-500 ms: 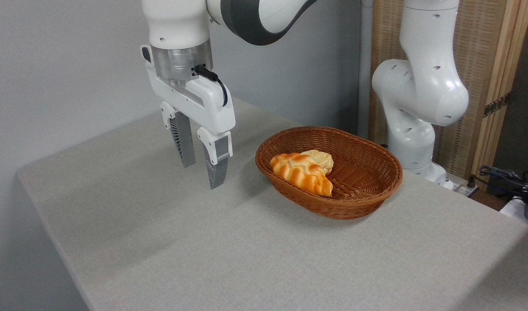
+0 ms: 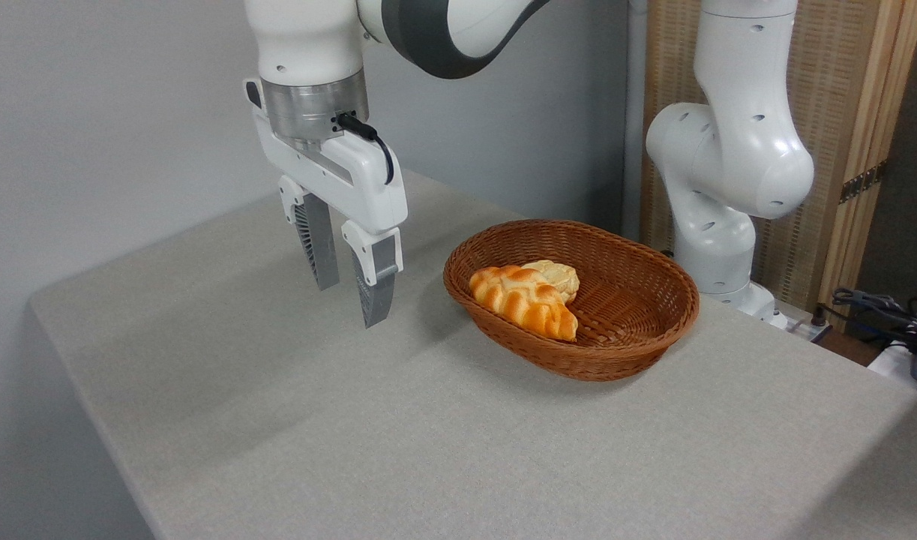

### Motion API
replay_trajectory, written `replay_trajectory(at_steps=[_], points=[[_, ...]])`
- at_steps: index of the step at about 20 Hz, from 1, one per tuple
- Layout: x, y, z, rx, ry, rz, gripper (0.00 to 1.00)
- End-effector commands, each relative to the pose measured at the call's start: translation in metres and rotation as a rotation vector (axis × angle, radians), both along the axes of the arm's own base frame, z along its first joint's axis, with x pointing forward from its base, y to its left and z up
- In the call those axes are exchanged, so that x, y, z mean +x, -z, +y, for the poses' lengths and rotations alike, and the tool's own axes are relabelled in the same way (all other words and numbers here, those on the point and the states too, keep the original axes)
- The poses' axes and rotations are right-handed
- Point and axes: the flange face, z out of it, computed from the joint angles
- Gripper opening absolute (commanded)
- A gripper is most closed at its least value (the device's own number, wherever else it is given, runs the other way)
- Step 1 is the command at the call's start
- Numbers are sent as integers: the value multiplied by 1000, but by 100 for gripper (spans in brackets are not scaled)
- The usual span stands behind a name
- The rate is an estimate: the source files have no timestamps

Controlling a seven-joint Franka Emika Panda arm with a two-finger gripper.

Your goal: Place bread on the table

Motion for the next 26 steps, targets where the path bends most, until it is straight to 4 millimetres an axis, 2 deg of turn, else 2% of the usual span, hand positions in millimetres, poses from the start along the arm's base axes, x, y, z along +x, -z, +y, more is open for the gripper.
replay_trajectory(at_steps=[1,26], points=[[3,-2,-2,-7,-2,-1,100],[0,0,-2,-3,5,23,100]])
